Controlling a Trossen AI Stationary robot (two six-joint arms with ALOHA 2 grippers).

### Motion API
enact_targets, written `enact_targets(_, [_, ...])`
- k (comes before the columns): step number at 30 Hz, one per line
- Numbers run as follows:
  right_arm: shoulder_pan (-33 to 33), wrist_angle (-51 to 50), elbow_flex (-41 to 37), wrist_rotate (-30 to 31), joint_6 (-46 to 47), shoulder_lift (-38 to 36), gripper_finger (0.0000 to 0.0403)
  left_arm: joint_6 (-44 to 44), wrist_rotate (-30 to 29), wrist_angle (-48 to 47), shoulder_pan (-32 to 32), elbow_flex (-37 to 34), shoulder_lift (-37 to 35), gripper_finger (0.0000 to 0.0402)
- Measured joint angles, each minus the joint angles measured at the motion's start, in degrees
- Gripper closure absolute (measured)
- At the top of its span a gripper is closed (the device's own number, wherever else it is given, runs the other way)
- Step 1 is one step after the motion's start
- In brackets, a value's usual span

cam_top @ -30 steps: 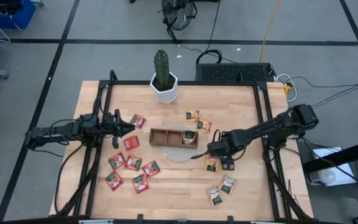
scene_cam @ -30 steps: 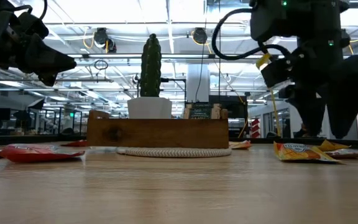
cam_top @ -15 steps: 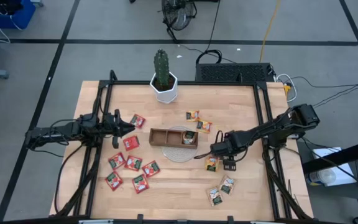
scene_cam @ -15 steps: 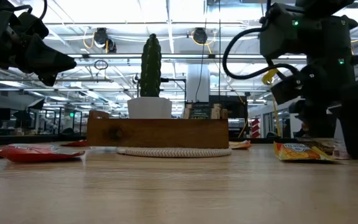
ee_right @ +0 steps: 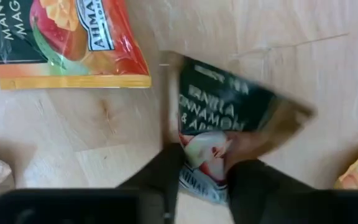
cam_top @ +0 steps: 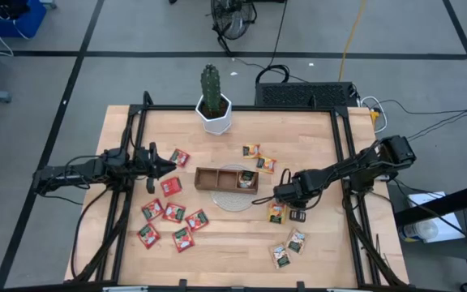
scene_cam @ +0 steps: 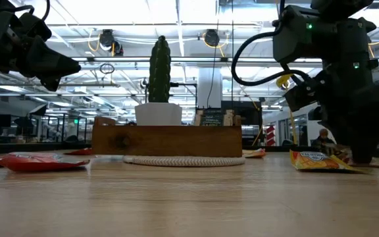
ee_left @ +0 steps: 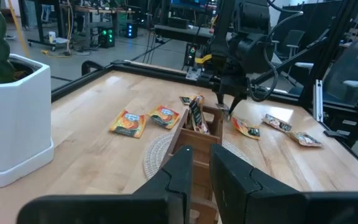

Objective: Pick & Place Tea
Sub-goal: Put the brown tea bag into the right section of the wooden organizer

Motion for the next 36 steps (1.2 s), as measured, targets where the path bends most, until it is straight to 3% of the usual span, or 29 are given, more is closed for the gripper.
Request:
enact_targets(5, [0.0, 0.3, 0.0, -0.2, 0.0, -0.3, 0.0386, 0.0, 0.0, 0.0, 0.0, 0.0, 0.0, 0.0344])
enact_targets(10, [0.1, 0.8, 0.8, 2.6, 4.6, -4.0, 0.0388, 0.0, 0.0, 0.0, 0.0, 0.0, 0.0, 0.0344])
enact_targets(13, [1.3, 0.3, 1.8, 8.9, 8.5, -7.6, 0.0392, 0.0, 0.0, 0.0, 0.0, 0.0, 0.0, 0.0344])
enact_targets(15, [2.6, 3.4, 3.1, 16.9, 11.0, -10.8, 0.0392, 0.0, 0.0, -0.1, 0.0, 0.0, 0.0, 0.0344])
enact_targets(19, [7.1, 17.0, 2.0, 37.4, 12.9, -13.9, 0.0393, 0.0, 0.0, 0.0, 0.0, 0.0, 0.0, 0.0344])
enact_targets(23, [9.5, 44.0, -1.9, 51.9, 4.6, -11.3, 0.0393, 0.0, 0.0, 0.0, 0.0, 0.0, 0.0, 0.0344])
enact_targets(29, [7.5, 81.0, -4.7, 52.9, -12.2, 0.6, 0.0393, 0.0, 0.0, 0.0, 0.0, 0.0, 0.0, 0.0344])
enact_targets(36, [4.4, 94.6, -4.7, 49.6, -12.6, 12.2, 0.0388, 0.0, 0.0, 0.0, 0.0, 0.0, 0.0, 0.0344])
